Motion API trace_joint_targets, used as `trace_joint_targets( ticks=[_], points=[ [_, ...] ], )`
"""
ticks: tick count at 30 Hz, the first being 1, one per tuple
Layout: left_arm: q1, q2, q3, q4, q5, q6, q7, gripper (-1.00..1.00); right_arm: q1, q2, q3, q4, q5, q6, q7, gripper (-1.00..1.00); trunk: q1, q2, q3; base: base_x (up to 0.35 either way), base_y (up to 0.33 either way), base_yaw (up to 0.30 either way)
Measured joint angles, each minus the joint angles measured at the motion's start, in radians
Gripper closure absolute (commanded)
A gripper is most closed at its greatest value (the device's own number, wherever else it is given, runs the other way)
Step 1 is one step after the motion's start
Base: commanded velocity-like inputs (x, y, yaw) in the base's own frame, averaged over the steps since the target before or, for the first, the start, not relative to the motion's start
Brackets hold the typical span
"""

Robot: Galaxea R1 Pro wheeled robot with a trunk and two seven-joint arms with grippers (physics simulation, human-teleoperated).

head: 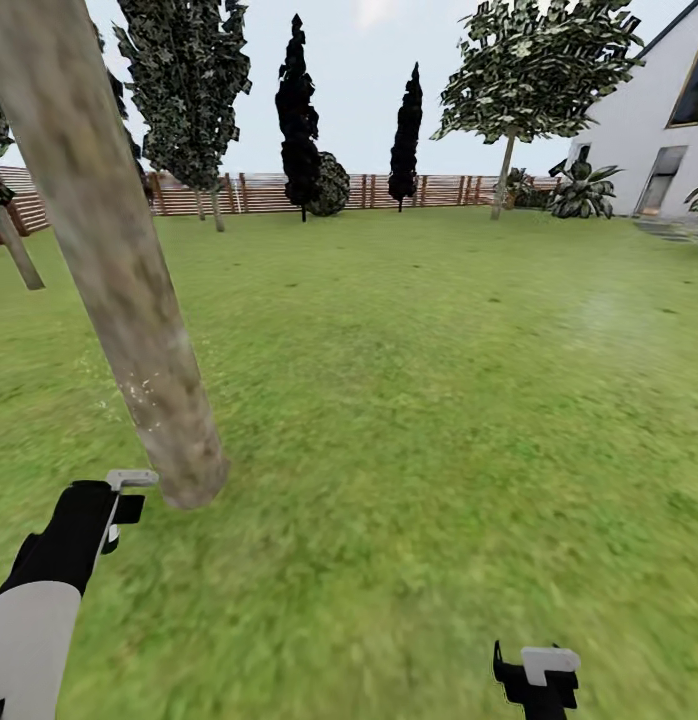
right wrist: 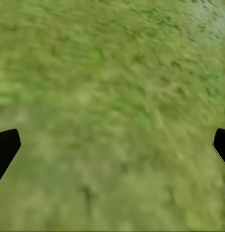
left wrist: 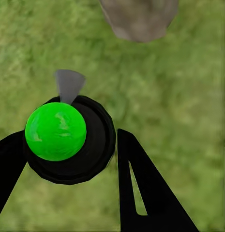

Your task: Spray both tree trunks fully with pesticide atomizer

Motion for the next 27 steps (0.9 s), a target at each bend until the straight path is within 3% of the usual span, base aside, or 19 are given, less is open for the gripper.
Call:
trace_joint_targets(
  ticks=[11,15,18,21,27],
  points=[
    [0.002,0.006,0.007,-0.004,-0.003,-0.001,0.02,1.0,0.0,0.0,0.0,0.0,0.0,0.0,0.0,-1.0,0.0,0.0,0.0,0.155,-0.244,0.0],
    [0.002,0.044,0.011,-0.004,-0.001,-0.001,0.019,1.0,0.0,0.001,0.001,0.0,0.0,0.0,0.0,-1.0,0.0,0.0,0.0,0.185,-0.233,0.153],
    [0.002,0.035,0.004,0.004,0.008,-0.001,0.019,1.0,0.0,0.001,0.001,0.001,0.0,0.0,0.0,-1.0,0.0,0.0,0.0,0.235,-0.189,0.268],
    [0.002,-0.007,0.001,0.003,0.016,-0.003,0.019,1.0,0.0,0.001,0.001,0.001,0.0,0.0,0.0,-1.0,0.0,0.0,0.0,0.304,-0.065,0.276],
    [0.002,-0.01,0.01,-0.002,0.006,-0.019,0.019,1.0,0.0,0.001,0.001,0.001,0.0,0.0,0.0,-1.0,0.0,0.0,0.0,0.336,-0.003,0.277]
  ],
)
